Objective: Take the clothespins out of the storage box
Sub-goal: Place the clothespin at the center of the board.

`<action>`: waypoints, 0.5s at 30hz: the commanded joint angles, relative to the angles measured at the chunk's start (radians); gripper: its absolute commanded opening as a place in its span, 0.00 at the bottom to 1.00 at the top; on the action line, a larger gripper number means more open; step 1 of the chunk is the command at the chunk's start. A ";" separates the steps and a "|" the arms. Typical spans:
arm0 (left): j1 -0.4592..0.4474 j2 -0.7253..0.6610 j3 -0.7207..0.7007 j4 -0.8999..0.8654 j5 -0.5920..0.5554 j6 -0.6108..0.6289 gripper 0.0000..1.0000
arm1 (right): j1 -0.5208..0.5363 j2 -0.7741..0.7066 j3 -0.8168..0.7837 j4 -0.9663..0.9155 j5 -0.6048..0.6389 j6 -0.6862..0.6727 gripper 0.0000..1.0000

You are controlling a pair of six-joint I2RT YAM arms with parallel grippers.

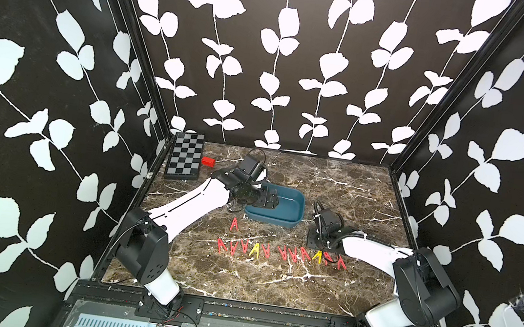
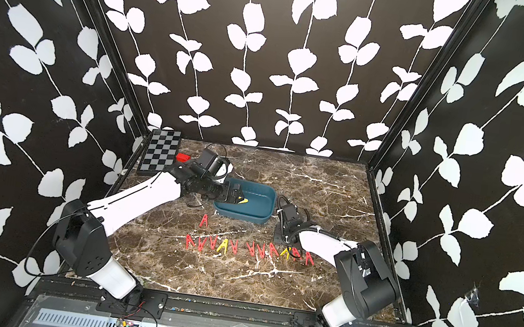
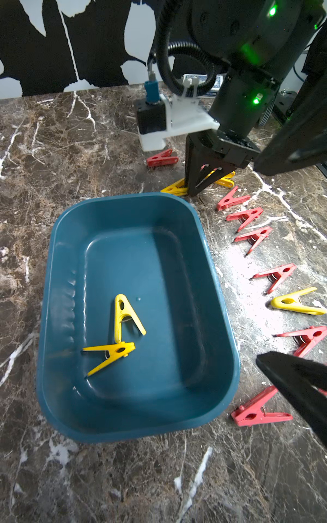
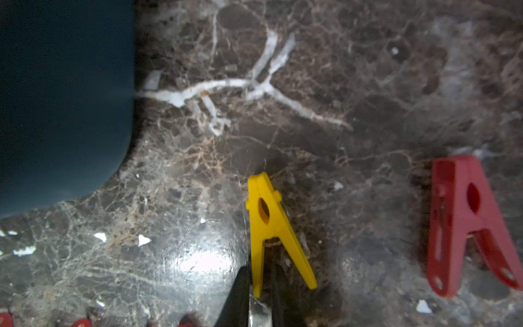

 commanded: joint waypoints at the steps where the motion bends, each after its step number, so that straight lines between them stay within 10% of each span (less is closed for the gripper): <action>1: -0.002 -0.012 0.002 -0.027 -0.016 0.016 0.99 | 0.002 0.004 0.007 -0.013 -0.004 0.014 0.19; 15: -0.002 0.109 0.100 -0.094 -0.093 0.040 0.86 | 0.001 -0.149 0.146 -0.096 -0.027 -0.098 0.62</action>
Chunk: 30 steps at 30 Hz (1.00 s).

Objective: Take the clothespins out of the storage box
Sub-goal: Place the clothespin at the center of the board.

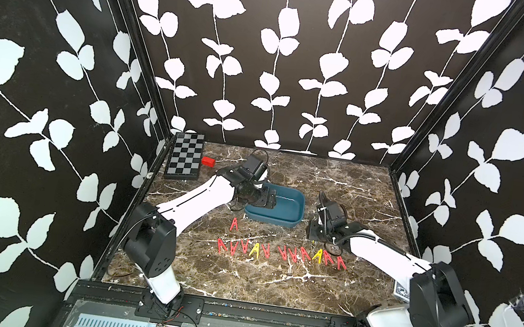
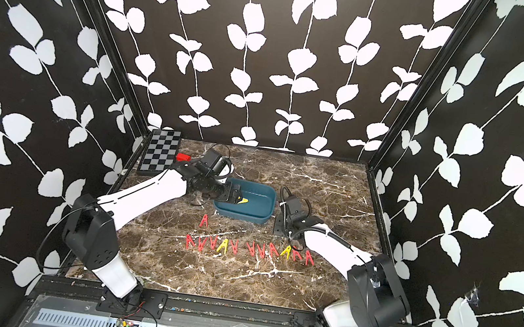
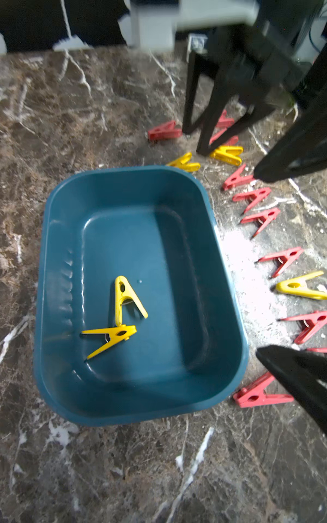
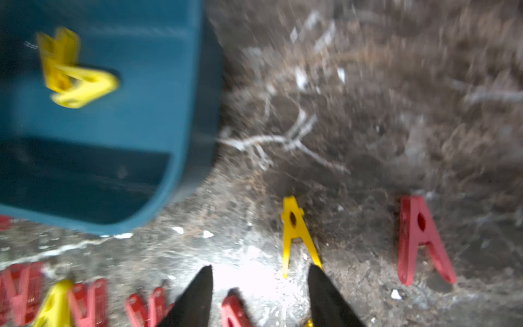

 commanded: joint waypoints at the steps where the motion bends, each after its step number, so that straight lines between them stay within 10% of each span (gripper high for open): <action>1: -0.002 0.034 0.052 -0.053 -0.046 0.006 0.83 | 0.001 -0.022 0.051 -0.017 -0.025 -0.036 0.66; 7: 0.005 0.124 0.134 -0.103 -0.112 -0.014 0.64 | 0.000 -0.022 0.118 -0.001 -0.080 -0.055 0.98; 30: 0.076 0.490 0.454 -0.251 -0.217 -0.012 0.32 | -0.012 0.025 0.276 -0.004 -0.144 -0.097 0.99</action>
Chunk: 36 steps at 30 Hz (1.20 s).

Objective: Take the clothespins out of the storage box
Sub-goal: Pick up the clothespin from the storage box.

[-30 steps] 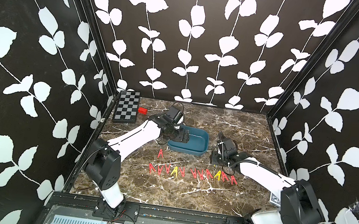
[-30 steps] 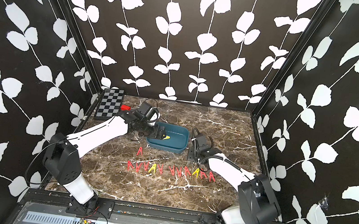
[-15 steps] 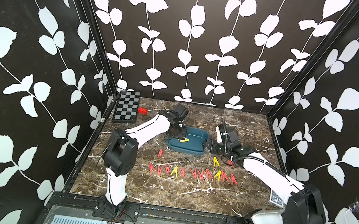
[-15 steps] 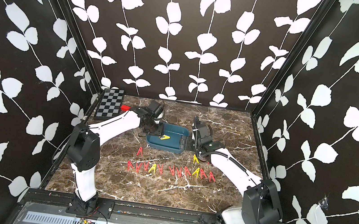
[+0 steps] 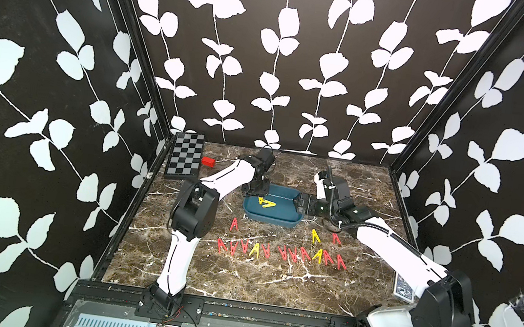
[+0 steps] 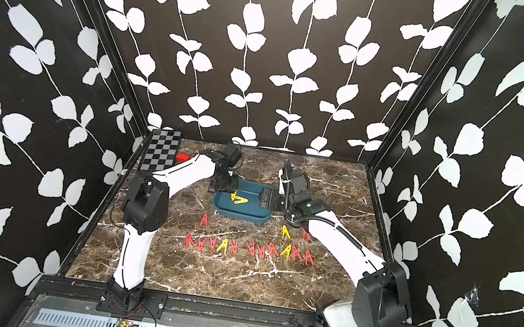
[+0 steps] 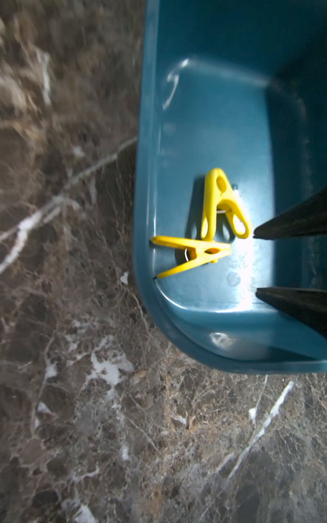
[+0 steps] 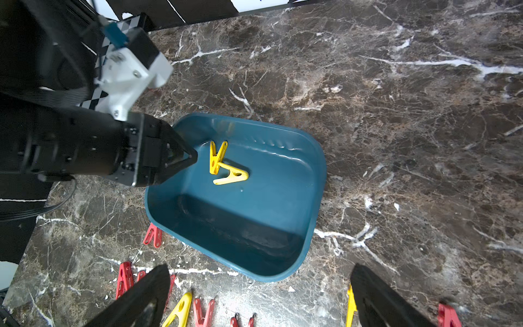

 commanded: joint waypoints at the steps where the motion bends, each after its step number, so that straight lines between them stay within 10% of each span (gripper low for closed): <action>1: 0.000 0.017 0.044 -0.065 -0.030 -0.002 0.32 | -0.004 0.019 0.028 -0.005 -0.013 -0.012 0.99; 36: 0.016 0.216 0.227 -0.112 -0.041 -0.017 0.18 | -0.010 0.065 0.030 0.005 -0.037 0.008 0.99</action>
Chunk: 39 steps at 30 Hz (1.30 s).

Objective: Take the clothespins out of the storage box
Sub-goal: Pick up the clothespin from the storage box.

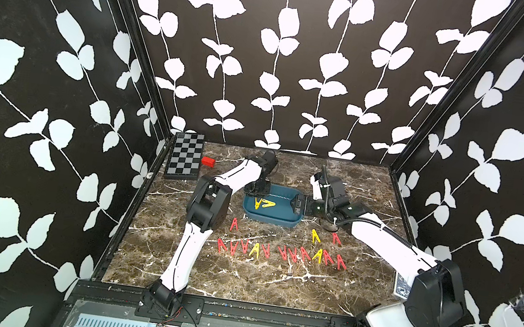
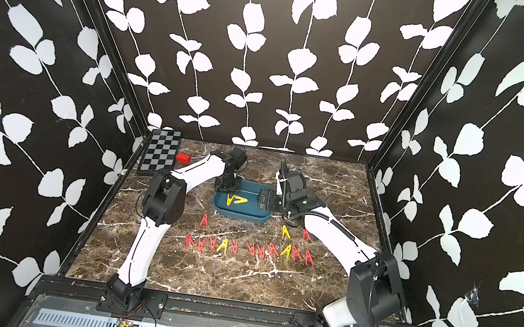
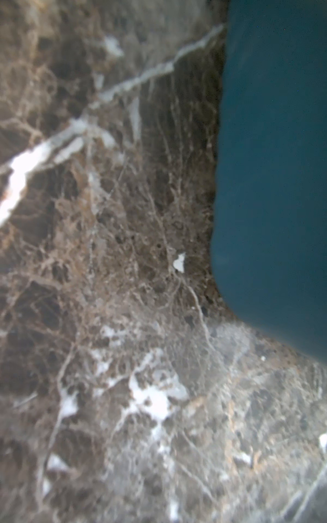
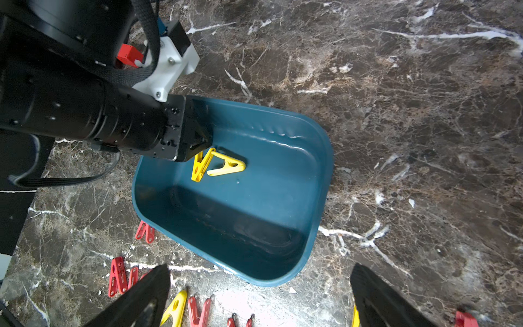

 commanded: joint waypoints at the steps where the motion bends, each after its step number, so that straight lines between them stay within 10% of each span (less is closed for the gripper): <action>1: 0.005 -0.001 0.025 -0.031 0.000 -0.009 0.15 | -0.003 0.002 0.020 0.006 -0.004 0.010 0.99; 15: 0.005 -0.105 -0.039 -0.014 -0.013 -0.023 0.00 | -0.004 -0.003 0.010 0.025 -0.032 0.018 0.99; 32: 0.005 -0.158 -0.158 0.018 0.014 0.003 0.29 | -0.004 -0.040 -0.040 0.046 -0.042 0.045 0.99; 39: 0.003 -0.149 -0.192 0.027 0.000 0.015 0.19 | -0.004 -0.045 -0.041 0.046 -0.043 0.047 0.99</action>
